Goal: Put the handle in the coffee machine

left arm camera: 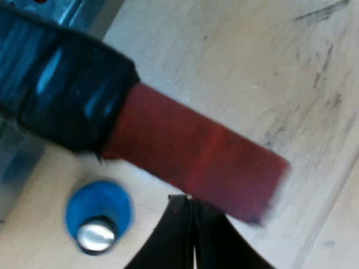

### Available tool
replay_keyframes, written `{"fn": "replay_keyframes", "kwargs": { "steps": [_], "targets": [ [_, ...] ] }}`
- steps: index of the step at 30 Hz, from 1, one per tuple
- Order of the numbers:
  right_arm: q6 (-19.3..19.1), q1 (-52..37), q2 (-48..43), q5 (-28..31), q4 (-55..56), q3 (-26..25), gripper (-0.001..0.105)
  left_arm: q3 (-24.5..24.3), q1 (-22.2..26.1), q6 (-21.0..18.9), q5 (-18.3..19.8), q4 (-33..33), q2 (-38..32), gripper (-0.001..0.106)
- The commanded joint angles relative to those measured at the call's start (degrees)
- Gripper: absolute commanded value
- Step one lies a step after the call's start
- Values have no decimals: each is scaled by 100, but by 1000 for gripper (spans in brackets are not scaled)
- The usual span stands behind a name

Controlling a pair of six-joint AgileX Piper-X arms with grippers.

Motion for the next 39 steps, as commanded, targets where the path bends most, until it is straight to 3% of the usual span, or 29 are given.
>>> {"fn": "replay_keyframes", "kwargs": {
  "steps": [1, 15, 22, 37, 39],
  "targets": [
    [4, -20, -63, -126, 70, -53, 36, -142, 239, -14, 1081, -205, -527, 1],
    [6, -20, -63, -126, 76, -53, 36, -142, 1507, 128, 952, 519, -1630, 2],
    [525, -20, -63, -126, 358, -53, 36, -142, 2041, 383, 916, 1046, -2187, 2],
    [935, -20, -63, -126, 953, -53, 36, -142, 2750, 683, 916, 1972, -2651, 2],
    [937, -20, -63, -126, 979, -53, 36, -142, 2819, 772, 916, 2063, -2651, 7]
  ]
}}
